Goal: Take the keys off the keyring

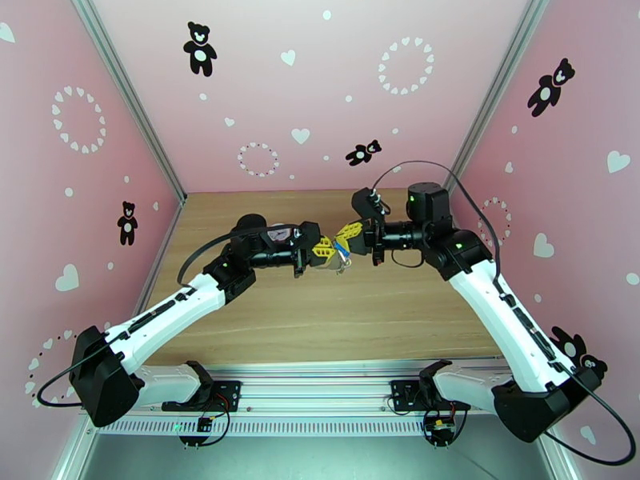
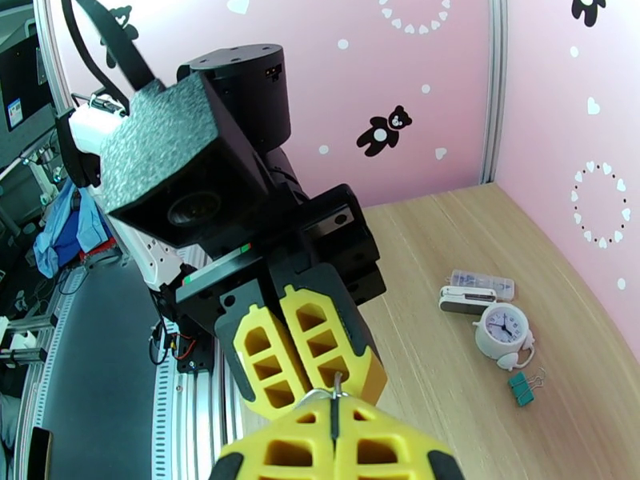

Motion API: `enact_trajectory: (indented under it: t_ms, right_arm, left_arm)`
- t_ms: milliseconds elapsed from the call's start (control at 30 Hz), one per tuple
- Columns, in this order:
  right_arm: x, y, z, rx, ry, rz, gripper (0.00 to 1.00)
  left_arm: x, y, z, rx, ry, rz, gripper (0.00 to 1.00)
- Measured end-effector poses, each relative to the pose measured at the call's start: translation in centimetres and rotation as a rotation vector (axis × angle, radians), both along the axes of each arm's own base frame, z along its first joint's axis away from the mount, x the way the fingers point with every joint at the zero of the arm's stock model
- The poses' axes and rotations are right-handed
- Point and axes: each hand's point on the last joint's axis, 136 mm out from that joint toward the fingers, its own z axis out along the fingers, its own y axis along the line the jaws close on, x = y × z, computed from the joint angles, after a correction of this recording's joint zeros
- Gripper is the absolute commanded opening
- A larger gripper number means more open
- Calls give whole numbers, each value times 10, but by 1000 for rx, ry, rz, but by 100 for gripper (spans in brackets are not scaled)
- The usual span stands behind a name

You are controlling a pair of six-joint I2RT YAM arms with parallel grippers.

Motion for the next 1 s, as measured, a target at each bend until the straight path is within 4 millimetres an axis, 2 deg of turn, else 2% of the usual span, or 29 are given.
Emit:
enact_trajectory:
  t_ms: [167, 467, 600, 767, 833, 1000]
  right_arm:
    - [-6, 5, -7, -41, -26, 1, 0]
    - [-14, 7, -14, -134, -119, -27, 0]
    - [-19, 10, -15, -188, -179, -38, 0]
    - [-15, 8, -12, -213, -227, -72, 0]
    - [-14, 7, -11, -212, -234, -76, 0]
    - [-4, 5, -3, -183, -216, -82, 0]
  left_arm:
    - [0, 0, -3, 11, 13, 1, 3]
    - [0, 1, -8, 28, 35, 5, 1]
    - [0, 3, -4, 26, 54, 9, 0]
    - [3, 4, 0, 20, 106, 28, 0]
    - [4, 4, 0, 15, 131, 33, 2]
    - [0, 9, 0, -17, 170, 44, 17]
